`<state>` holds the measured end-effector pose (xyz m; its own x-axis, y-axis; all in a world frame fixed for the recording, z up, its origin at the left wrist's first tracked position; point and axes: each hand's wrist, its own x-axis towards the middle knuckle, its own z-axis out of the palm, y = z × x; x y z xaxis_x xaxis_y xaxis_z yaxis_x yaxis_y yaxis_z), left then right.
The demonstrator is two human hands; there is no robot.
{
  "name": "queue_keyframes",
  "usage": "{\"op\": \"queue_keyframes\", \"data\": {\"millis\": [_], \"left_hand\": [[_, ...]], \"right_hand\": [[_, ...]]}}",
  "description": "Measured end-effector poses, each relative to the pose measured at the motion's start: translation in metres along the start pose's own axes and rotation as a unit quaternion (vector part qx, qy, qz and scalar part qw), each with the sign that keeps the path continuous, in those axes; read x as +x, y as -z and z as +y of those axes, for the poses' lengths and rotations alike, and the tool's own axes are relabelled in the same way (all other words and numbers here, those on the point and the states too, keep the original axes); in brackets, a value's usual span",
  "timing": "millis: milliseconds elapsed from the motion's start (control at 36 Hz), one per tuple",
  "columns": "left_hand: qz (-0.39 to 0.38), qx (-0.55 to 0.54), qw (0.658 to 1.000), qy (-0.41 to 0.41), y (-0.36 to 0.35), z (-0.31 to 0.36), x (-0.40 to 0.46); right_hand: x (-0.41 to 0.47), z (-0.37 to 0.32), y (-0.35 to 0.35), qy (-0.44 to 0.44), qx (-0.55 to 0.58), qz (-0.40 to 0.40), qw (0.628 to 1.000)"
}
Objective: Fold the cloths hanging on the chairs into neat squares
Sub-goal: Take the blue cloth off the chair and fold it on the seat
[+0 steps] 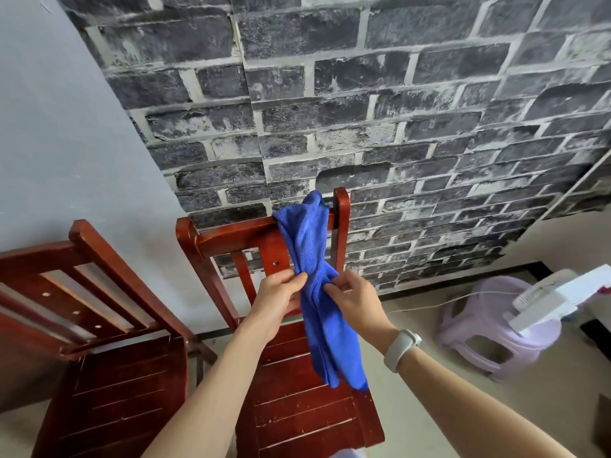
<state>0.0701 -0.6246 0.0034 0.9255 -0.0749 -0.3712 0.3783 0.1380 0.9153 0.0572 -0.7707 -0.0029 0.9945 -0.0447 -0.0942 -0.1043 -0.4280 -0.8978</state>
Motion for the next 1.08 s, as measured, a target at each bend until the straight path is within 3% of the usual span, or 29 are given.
{"op": "queue_keyframes", "data": {"millis": [167,222,417,528,611,750,833,1083], "left_hand": [[0.008,0.014,1.000,0.001,0.006,-0.004,-0.004],[0.015,0.025,1.000,-0.005,0.009,-0.006,-0.004],[0.037,0.060,0.998,0.000,0.024,-0.012,0.000],[0.066,0.078,0.995,0.016,0.032,-0.017,-0.002],[0.089,0.076,0.993,0.025,0.039,-0.020,-0.007],[0.144,0.078,0.986,0.005,0.054,-0.029,-0.012],[0.139,0.092,0.986,-0.001,0.062,-0.035,-0.023],[0.170,0.129,0.977,-0.023,0.070,-0.047,-0.076]], "right_hand": [[0.003,-0.002,0.004,-0.060,0.149,-0.111,0.981],[0.003,-0.002,0.004,-0.070,0.162,-0.115,0.977],[0.009,0.001,-0.001,-0.075,0.158,-0.011,0.984],[0.007,0.012,0.006,-0.077,0.010,-0.050,0.996],[0.001,0.026,0.015,-0.106,-0.060,-0.026,0.992],[-0.023,0.049,0.030,-0.142,-0.024,0.056,0.988],[-0.040,0.062,0.041,-0.154,-0.022,0.100,0.983],[-0.081,0.084,0.089,-0.088,-0.004,0.196,0.977]]}}
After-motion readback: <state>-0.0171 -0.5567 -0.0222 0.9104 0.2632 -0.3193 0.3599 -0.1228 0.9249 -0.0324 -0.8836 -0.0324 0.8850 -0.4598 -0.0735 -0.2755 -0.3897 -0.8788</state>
